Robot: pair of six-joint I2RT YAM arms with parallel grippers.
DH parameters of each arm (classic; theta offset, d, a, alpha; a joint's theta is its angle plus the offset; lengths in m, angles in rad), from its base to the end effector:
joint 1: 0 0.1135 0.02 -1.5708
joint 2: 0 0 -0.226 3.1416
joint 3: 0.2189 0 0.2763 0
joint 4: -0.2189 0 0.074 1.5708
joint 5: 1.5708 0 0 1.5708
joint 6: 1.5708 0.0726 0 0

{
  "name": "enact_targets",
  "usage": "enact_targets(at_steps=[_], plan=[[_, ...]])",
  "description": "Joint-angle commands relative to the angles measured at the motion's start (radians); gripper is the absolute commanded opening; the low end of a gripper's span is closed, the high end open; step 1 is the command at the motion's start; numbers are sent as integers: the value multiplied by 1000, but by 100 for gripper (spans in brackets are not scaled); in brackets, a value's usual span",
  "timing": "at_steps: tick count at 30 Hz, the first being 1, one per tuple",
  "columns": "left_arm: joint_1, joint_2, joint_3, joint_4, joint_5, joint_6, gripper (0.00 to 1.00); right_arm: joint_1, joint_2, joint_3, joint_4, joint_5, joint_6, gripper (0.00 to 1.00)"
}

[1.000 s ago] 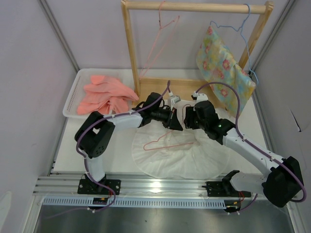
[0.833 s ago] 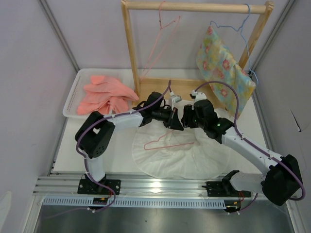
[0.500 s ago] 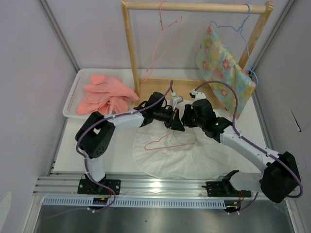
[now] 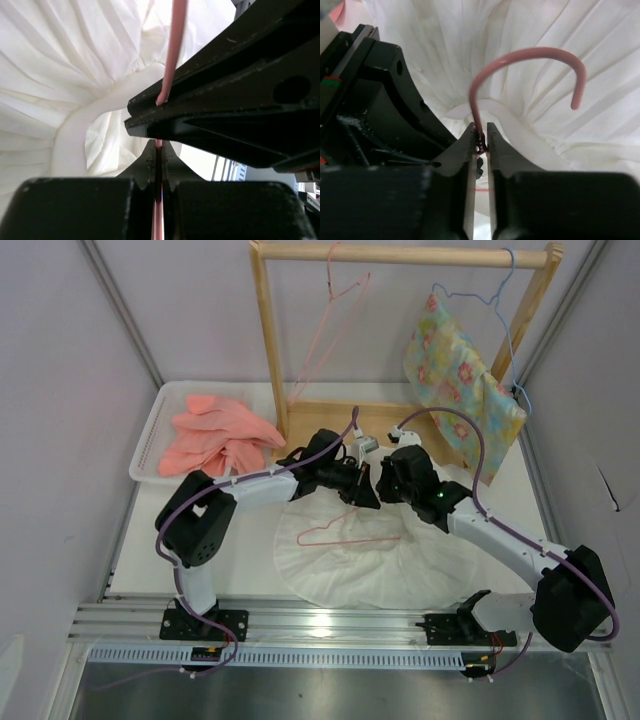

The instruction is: Place the skirt on the hanger

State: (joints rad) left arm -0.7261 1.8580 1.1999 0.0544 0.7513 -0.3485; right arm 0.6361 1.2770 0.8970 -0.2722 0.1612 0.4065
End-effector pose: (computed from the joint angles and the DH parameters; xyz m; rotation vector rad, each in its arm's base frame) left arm 0.2951 -0.3283 0.1406 0.8979 2.1657 -1.3949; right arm 0.2829 0.1944 0.1971 -0.1677 2.2358 0.3949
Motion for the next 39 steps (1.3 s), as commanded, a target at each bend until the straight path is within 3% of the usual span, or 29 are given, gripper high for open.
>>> enact_targets(at_steps=[1,4,5,6,9,12,18,24,39], plan=[[-10,-45,33,-16,-72,25,0,16,-1,5,15,46,14,4],[-12,-75,32,-44,-139,23,3,24,-5,-4,4,84,12,0],[-10,-88,29,-47,-191,29,8,24,-13,-6,-4,92,11,0],[-10,-100,27,-86,-219,34,21,24,-16,-10,-5,101,11,0],[-12,-154,24,-122,-323,49,41,22,-36,-20,-5,121,-4,0],[-9,-200,36,-178,-421,62,47,23,-45,-20,-5,112,-21,0],[13,-305,10,-309,-535,75,51,22,-67,-35,-7,120,-29,0],[16,-270,-13,-433,-437,149,48,24,-103,-53,8,104,-28,0],[-41,-131,-39,-410,-317,161,48,27,-131,-63,5,106,-21,0]])
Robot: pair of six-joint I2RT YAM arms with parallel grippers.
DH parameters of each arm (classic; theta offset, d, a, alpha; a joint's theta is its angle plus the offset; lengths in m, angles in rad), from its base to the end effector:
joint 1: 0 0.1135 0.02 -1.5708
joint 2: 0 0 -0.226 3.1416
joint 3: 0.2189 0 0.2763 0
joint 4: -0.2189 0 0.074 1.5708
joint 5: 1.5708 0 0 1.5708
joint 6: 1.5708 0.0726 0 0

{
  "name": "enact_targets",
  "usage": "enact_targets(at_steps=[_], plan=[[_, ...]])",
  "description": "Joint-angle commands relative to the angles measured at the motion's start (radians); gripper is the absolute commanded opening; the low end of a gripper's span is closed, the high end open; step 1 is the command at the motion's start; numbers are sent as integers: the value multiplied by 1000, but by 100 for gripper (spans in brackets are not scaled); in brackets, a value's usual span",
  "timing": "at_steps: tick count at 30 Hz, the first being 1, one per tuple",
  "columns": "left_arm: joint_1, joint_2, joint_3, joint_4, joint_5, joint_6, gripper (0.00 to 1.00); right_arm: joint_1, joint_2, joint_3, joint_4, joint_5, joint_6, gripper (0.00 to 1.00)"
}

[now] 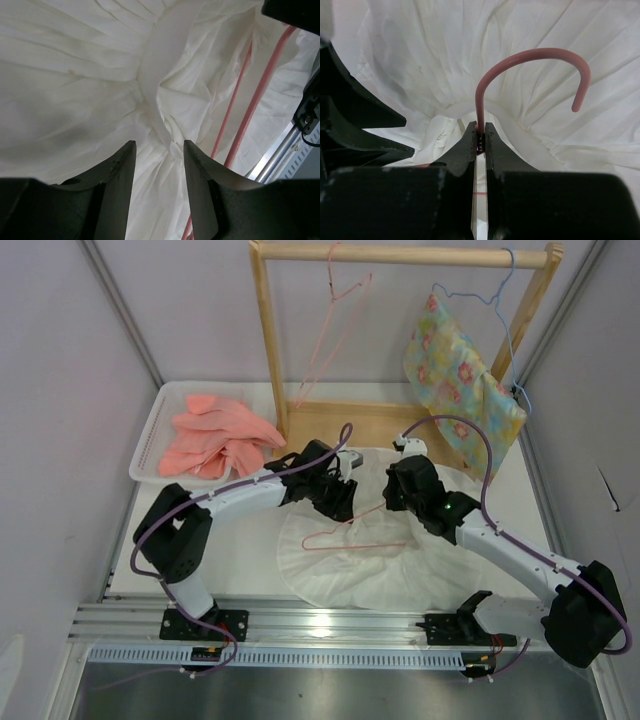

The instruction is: Place the skirt on the hanger

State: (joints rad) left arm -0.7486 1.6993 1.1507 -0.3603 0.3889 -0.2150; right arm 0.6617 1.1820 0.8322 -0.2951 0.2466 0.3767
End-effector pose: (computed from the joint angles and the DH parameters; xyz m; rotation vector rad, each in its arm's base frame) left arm 0.2722 -0.2905 0.1368 0.8542 2.4586 -0.8667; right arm 0.2662 0.1849 0.1998 -0.1782 2.2031 0.3090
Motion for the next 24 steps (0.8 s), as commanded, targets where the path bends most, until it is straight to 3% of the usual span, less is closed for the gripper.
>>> enact_targets(at_steps=[1,19,24], plan=[[-24,36,17,0,36,31,48,-1,-36,2,28,20,7,0],[-69,144,101,-35,59,51,48,1,-61,-13,30,25,1,0],[-83,186,132,-52,53,46,44,4,-67,-21,37,31,1,0]])
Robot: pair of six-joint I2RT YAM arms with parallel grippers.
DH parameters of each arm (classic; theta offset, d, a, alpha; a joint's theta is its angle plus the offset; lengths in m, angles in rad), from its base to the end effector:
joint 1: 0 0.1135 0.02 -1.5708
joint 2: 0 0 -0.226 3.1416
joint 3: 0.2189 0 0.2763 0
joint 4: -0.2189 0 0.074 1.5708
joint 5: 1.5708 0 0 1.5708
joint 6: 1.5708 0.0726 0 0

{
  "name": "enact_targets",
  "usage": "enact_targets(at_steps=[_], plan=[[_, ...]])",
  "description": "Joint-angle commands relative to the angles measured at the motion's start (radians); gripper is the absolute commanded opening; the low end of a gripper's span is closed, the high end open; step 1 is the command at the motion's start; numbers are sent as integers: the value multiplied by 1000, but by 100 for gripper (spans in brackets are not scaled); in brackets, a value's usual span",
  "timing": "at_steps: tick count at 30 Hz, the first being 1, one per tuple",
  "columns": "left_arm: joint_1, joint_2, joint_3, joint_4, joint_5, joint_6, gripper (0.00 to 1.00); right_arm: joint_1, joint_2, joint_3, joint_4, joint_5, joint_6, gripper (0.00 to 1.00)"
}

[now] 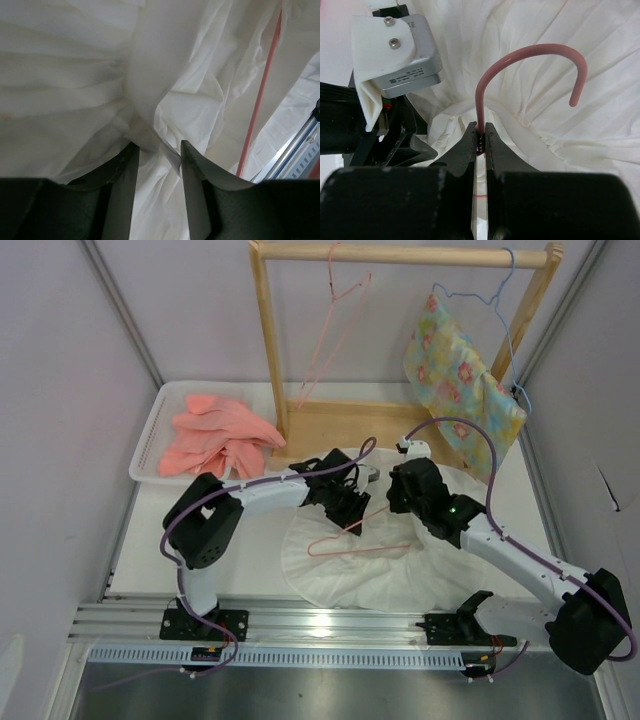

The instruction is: Place the skirt on the hanger

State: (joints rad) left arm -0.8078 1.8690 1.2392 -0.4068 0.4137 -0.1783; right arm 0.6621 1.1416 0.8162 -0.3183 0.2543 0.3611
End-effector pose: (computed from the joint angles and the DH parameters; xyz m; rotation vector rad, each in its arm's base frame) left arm 0.2631 -0.3174 0.0983 0.9967 2.5538 -0.8604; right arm 0.2605 0.1799 0.2030 -0.1910 2.1977 0.2933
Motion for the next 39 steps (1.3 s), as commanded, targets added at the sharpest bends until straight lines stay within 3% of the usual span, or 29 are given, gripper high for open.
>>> enact_targets(at_steps=[1,6,9,10,17,26,32,39], plan=[[-27,19,43,-3,28,5,42,2,-26,-6,62,23,16,0],[-31,39,46,14,22,-16,29,2,-32,-17,67,28,16,0],[-31,35,43,7,-2,-24,2,2,-26,-26,76,48,18,0],[-31,29,45,2,-13,-26,0,2,-26,-29,79,59,18,0],[-7,-60,13,-95,-121,-29,0,-35,-11,-54,114,190,6,0],[82,-240,-87,-182,-141,-4,0,-42,26,-66,176,379,-10,0],[94,-277,-127,-221,-147,29,0,-61,55,-43,209,411,-1,0],[96,-265,-171,-225,-178,48,0,-90,79,9,212,342,38,0]])
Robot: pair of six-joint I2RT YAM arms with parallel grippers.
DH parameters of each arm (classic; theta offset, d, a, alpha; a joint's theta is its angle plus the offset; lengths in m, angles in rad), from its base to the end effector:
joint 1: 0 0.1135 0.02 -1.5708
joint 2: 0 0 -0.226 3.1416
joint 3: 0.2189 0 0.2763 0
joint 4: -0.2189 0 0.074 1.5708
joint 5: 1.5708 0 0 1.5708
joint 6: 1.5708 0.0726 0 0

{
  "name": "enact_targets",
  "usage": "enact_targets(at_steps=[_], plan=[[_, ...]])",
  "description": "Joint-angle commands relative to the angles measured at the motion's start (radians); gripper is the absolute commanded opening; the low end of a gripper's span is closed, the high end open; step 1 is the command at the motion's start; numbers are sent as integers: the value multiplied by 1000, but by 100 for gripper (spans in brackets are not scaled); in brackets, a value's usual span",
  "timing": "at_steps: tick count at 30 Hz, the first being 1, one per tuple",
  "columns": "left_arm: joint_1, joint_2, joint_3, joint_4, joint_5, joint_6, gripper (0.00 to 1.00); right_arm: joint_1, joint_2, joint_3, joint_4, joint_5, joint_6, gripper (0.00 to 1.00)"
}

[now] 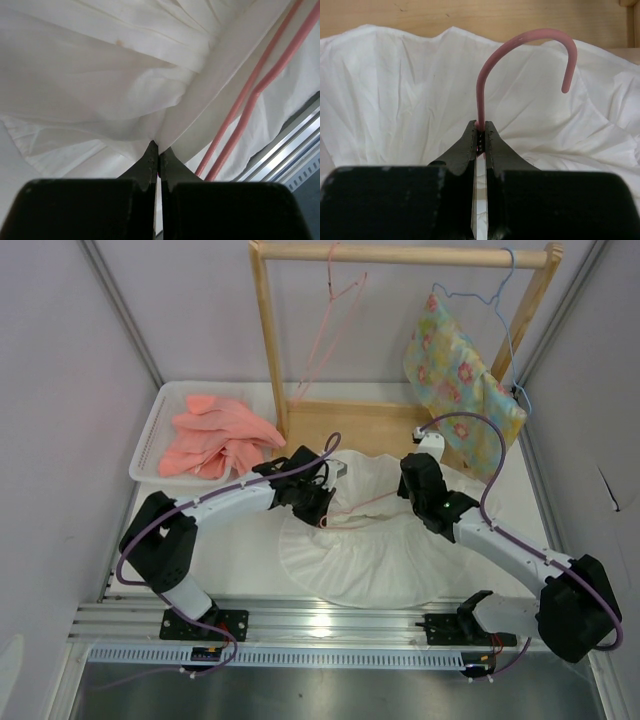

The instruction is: Place the skirt on the hanger

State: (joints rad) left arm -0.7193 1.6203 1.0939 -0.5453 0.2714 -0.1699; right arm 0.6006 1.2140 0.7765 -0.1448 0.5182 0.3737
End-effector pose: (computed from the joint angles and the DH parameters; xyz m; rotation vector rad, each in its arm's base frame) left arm 0.2606 -0.2541 0.1292 0.8339 2.6078 -0.6372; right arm 0.2887 0.1542 0.1900 0.0588 2.0682 0.0369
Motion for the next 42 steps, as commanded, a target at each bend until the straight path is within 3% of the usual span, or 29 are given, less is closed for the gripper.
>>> enact_targets(at_steps=[1,18,42], plan=[[8,-19,-31,-84,-31,40,0,-30,15,52,39,78,25,0],[55,-155,10,-171,-6,18,0,-24,2,-43,132,198,-42,0],[49,-174,236,-351,-187,-40,0,215,22,-154,350,513,-226,0]])
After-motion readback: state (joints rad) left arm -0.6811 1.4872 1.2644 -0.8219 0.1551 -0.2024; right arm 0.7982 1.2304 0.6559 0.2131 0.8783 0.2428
